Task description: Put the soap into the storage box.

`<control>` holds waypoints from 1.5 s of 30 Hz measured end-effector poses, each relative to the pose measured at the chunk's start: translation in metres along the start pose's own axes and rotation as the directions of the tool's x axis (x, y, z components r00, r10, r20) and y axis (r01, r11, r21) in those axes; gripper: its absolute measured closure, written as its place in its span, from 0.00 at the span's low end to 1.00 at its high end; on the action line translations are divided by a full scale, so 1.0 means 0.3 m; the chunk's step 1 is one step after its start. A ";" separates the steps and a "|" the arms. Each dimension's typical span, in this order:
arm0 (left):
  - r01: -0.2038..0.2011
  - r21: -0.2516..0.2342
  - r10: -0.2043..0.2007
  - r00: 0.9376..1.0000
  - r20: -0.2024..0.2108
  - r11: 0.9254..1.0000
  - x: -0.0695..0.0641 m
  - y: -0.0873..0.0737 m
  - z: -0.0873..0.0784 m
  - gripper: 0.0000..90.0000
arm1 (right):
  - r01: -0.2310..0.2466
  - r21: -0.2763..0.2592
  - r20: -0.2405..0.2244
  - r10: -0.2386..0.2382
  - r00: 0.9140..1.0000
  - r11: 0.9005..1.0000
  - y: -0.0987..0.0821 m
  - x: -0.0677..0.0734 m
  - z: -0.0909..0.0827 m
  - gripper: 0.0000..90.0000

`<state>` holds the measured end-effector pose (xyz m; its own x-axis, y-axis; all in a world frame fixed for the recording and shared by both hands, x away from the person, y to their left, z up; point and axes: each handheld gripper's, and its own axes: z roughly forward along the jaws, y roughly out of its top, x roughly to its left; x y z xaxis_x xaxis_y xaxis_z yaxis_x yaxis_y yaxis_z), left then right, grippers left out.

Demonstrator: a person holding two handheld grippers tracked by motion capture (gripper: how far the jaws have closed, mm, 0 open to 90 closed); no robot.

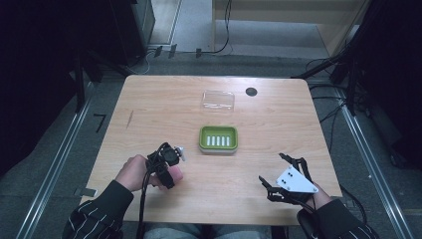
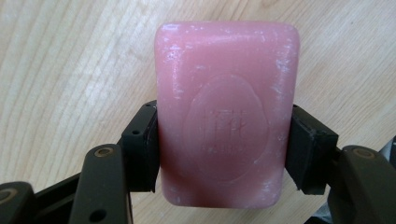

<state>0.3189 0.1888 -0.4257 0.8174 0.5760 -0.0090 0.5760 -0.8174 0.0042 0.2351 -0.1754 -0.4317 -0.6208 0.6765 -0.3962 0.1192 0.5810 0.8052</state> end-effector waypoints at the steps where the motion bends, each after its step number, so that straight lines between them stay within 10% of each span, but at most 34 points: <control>1: -0.004 0.005 0.004 1.000 0.001 1.000 0.001 0.002 -0.004 0.43 | 0.000 -0.001 0.000 0.000 1.000 1.000 0.000 0.000 0.000 0.15; 45: -0.110 0.007 0.109 0.994 0.011 0.994 0.007 0.110 -0.060 0.43 | -0.001 0.001 -0.001 0.001 1.000 1.000 0.000 0.000 0.001 0.15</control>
<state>0.3397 0.1632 -0.4075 0.8754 0.4829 -0.0199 0.4830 -0.8756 -0.0016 0.2354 -0.1753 -0.4318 -0.6212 0.6767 -0.3952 0.1207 0.5809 0.8050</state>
